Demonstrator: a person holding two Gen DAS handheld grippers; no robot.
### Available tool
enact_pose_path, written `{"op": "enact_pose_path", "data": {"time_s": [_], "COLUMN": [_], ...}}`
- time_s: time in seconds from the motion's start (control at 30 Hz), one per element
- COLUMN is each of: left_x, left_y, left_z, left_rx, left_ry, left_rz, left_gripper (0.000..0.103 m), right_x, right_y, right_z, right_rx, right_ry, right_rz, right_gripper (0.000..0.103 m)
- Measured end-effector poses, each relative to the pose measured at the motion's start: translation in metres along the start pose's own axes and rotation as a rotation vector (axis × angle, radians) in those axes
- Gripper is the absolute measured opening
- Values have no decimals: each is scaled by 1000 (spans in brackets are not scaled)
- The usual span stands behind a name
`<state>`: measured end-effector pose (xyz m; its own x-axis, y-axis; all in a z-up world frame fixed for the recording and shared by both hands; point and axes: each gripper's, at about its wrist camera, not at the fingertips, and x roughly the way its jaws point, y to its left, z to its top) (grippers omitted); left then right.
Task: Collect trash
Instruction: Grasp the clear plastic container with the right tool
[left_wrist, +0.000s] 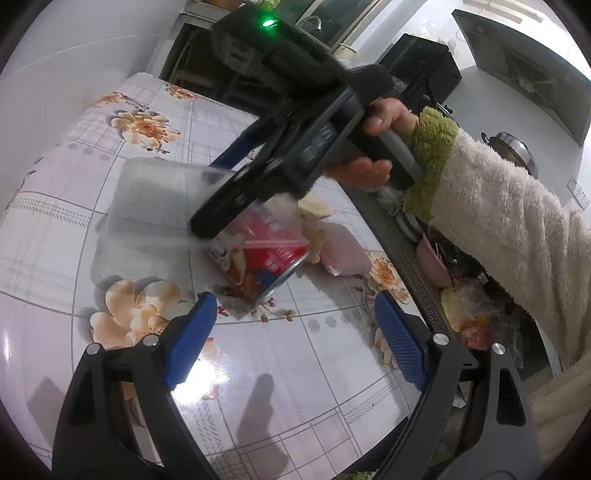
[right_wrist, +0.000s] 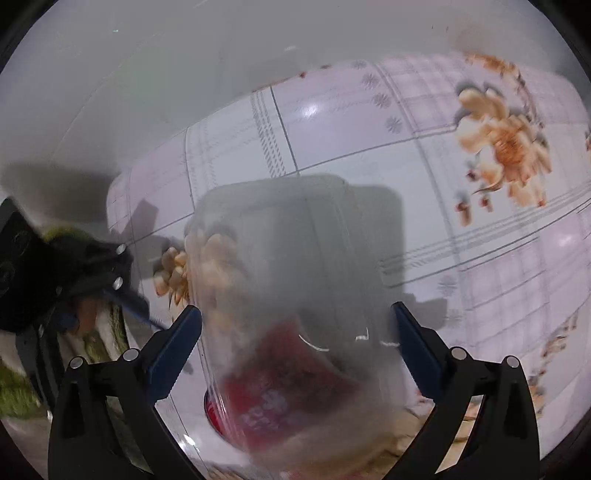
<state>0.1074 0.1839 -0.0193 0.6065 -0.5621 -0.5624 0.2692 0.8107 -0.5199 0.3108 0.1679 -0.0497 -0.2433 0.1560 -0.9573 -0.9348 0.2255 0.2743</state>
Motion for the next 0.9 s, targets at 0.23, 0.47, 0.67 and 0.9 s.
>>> {"op": "enact_pose_path", "data": {"time_s": [0.23, 0.47, 0.67, 0.9], "left_x": [-8, -12, 1, 32], "left_y": [4, 15, 30, 46], "left_z": [-3, 1, 20, 38], "left_rx": [-22, -76, -194, -314], "left_ry": [-13, -30, -41, 33], "left_rz": [26, 84, 155, 226], "left_gripper": [83, 83, 83, 82], "right_x": [2, -71, -123, -93], "right_y": [4, -2, 13, 66], "right_z": [13, -19, -131, -276], "right_rx": [43, 230, 572, 929], "right_ry": [-74, -355, -597, -662], "right_rz": [-21, -137, -340, -432], "right_gripper": [89, 82, 82, 82]}}
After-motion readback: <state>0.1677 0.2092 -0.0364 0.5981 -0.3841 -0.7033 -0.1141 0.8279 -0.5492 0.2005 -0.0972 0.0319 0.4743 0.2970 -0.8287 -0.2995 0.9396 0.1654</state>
